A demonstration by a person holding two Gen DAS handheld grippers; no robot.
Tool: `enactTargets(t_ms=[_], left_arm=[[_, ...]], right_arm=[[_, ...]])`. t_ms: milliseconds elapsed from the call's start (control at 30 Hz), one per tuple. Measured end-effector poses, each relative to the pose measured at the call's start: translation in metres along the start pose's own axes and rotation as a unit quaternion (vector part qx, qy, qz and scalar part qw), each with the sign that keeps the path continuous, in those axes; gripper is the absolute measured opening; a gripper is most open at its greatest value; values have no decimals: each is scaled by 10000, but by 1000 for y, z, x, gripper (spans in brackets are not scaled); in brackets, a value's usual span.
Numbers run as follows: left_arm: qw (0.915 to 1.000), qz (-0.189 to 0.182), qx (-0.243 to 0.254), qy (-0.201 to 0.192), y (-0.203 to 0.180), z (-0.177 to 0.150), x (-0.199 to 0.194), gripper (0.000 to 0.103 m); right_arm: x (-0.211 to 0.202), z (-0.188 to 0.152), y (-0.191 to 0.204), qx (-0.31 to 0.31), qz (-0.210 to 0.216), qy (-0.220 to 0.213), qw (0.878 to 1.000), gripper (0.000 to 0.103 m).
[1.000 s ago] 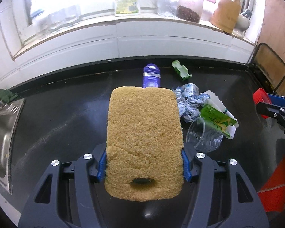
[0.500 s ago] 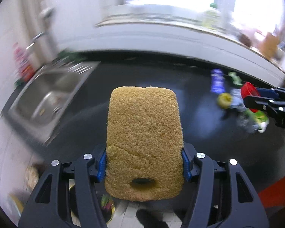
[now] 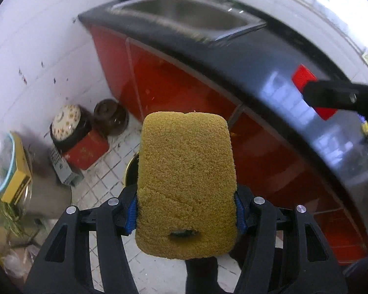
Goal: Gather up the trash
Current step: 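Carry sponge and lid over the bin and open both tools, then move both tools back over the countertop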
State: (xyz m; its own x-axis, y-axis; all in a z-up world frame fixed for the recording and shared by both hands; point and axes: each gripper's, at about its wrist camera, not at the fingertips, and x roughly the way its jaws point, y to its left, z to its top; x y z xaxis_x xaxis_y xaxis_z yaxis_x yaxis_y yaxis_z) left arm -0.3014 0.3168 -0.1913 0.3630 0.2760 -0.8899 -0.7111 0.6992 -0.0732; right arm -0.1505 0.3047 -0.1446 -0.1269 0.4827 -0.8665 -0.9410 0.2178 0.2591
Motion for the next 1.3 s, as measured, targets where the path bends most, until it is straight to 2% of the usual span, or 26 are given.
enactTargets(t_ms=[233, 367, 467, 633, 733, 800, 833, 967, 1067, 1200, 1300], left_arm=[[9991, -245, -201, 267, 40, -24, 53, 58], [9985, -355, -224, 339, 48, -25, 71, 59], [9981, -395, -234, 400, 53, -25, 78, 74], [9987, -252, -219, 390, 59, -23, 78, 82], [9990, -203, -209, 334, 57, -18, 66, 85], [9994, -120, -134, 291, 50, -14, 55, 93], [9997, -36, -40, 238, 43, -10, 45, 93], [9997, -48, 205, 78, 16, 7, 19, 95], [9990, -148, 421, -85, -18, 28, -2, 96], [9935, -577, 906, -379, -82, 63, -26, 96], [9825, -1065, 1433, -527, -147, 89, -41, 96]], right_arm=[[76, 6, 18, -21, -138, 543, 9984, 49], [91, 6, 21, -52, -227, 687, 9974, 50], [95, 6, 26, -155, -285, 728, 9968, 67], [90, 8, 27, -184, -319, 700, 9969, 71], [61, 5, 17, -46, -379, 483, 9981, 73], [41, 2, 6, 138, -478, 325, 9982, 84], [30, 0, 0, 245, -505, 243, 9981, 85], [-37, -17, -35, 669, -763, -201, 9946, 85], [-94, -32, -63, 882, -1158, -579, 9877, 90], [-177, -67, -110, 1446, -1749, -1163, 9669, 90], [-235, -103, -146, 1986, -2233, -1488, 9426, 90]])
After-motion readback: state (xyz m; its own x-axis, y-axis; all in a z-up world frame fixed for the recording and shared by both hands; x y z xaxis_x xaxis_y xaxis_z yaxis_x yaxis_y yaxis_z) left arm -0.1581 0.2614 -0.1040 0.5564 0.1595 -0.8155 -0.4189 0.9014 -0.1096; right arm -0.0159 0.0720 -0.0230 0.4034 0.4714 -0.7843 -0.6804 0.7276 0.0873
